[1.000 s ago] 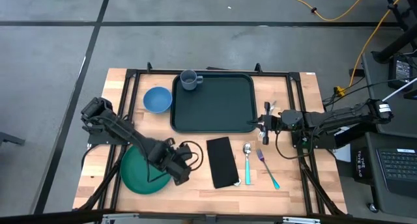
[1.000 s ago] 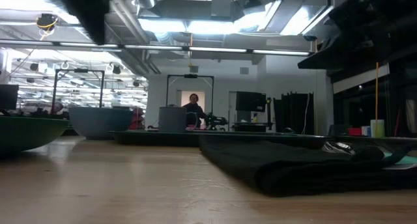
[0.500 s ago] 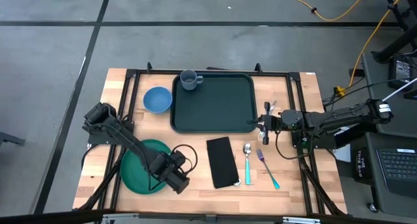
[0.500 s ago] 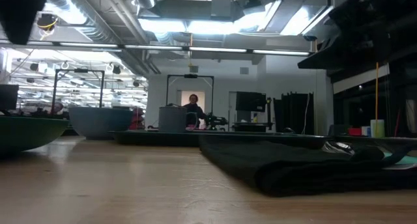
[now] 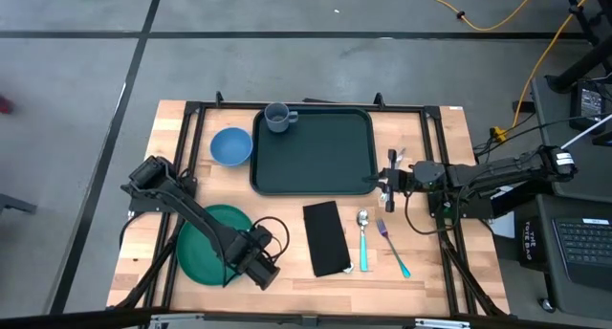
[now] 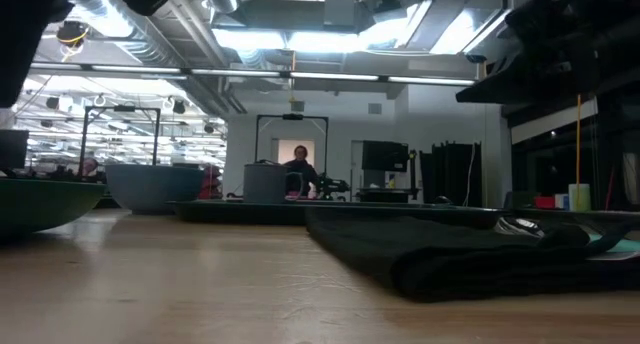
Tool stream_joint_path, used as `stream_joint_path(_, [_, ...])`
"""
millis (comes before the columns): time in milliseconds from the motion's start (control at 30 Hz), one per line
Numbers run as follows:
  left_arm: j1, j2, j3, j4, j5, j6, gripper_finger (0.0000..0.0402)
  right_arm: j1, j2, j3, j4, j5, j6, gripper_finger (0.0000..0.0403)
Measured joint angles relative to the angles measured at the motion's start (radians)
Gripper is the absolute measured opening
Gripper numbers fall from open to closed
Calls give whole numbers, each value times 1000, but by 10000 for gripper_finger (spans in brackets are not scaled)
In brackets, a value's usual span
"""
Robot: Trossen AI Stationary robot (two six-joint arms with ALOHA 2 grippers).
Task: Set up tray
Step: Put the green plate on the green serving tray below the blue mug
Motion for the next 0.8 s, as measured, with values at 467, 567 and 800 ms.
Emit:
stream_joint_path(467, [-1, 3, 0, 0, -101, -43, 109, 0, 0, 0, 4, 0, 2, 10])
stream_joint_path(567, [-1, 3, 0, 0, -116, -46, 118, 0, 0, 0, 4, 0, 3, 10])
stream_joint_path(800, [-1, 48, -1, -3, -115, -46, 123, 0, 0, 0, 3, 0, 5, 10])
